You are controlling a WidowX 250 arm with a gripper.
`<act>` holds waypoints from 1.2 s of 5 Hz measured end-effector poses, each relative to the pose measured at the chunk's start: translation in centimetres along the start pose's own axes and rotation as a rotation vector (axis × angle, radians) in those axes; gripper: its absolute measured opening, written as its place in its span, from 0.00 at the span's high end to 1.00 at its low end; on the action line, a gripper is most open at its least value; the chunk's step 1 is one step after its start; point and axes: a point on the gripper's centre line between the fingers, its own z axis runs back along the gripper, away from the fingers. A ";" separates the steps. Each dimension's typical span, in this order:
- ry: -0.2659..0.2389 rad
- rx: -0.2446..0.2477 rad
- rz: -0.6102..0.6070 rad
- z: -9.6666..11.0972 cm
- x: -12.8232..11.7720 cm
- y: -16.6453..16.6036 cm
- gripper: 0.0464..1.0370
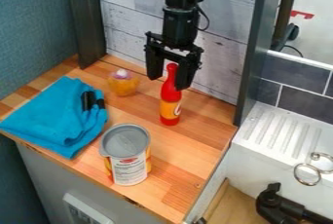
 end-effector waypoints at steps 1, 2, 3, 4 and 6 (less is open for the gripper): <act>0.001 0.008 0.013 0.1 0.1 0.1 0.35; 0.011 0.009 0.016 0.1 0.0 0.0 0.64; 0.035 -0.006 0.011 0.1 -0.4 -0.2 0.70; 0.009 -0.026 0.004 2.5 -0.1 -0.2 0.70; -0.094 -0.053 0.167 10.2 -0.9 5.4 0.70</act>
